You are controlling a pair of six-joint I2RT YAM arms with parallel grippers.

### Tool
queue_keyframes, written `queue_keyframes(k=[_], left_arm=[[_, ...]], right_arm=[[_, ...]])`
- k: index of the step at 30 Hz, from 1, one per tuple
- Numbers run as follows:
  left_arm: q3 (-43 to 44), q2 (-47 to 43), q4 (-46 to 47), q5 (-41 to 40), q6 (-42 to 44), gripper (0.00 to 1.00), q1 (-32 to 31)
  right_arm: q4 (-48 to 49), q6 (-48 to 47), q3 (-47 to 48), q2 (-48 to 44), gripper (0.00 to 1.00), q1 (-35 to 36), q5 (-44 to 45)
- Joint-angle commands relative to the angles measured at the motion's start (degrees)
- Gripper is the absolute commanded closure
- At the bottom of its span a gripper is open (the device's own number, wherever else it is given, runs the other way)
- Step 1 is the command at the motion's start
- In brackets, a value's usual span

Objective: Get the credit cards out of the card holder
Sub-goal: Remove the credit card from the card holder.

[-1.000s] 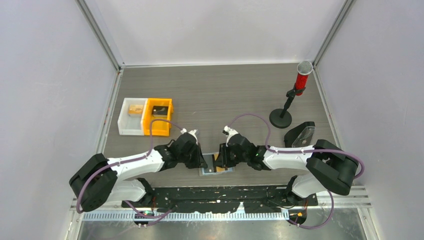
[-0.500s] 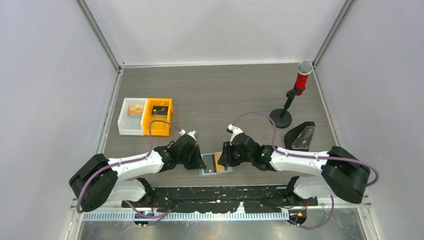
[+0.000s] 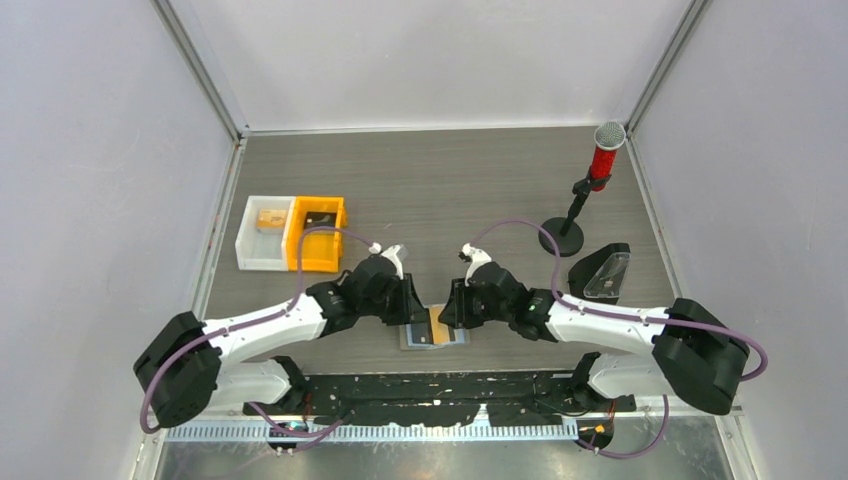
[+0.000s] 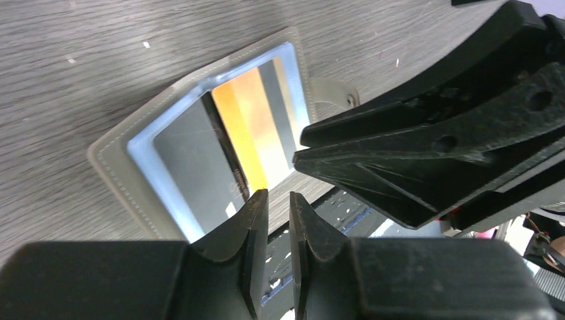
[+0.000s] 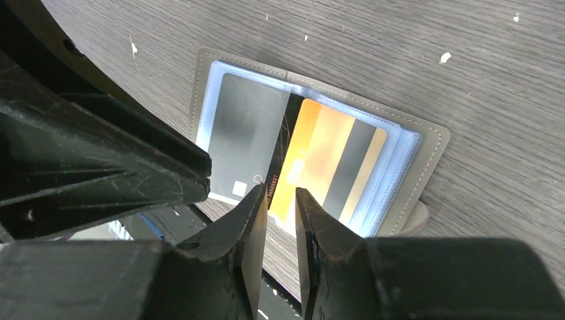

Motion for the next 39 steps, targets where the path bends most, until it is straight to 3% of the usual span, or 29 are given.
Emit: queue_keyframes(k=[1,8,19,39], left_arm=[[2.8,3.62,3.49,2.55,-0.51,0.79,-0.98],[4.15,8.16,4.99,0.52,0.53,0.76,-1.7],[-2.25,10.23,15.07,-1.25,1.49,0.63,-1.79],[-9.89,10.23,26.99,-1.94,-1.62,0.59,-1.79]], right_arm=[[2.36,-1.18,-0.95,-0.77,0.71,-1.71,-0.61],[3.0,-2.16,-2.29,-0.5,0.71,-4.57,-1.92],[7.21,-1.32,-6.29,3.34,0.71,-5.56,-3.37],[9.88,1.52,-10.06,5.61,0.74,-5.66,-2.53]])
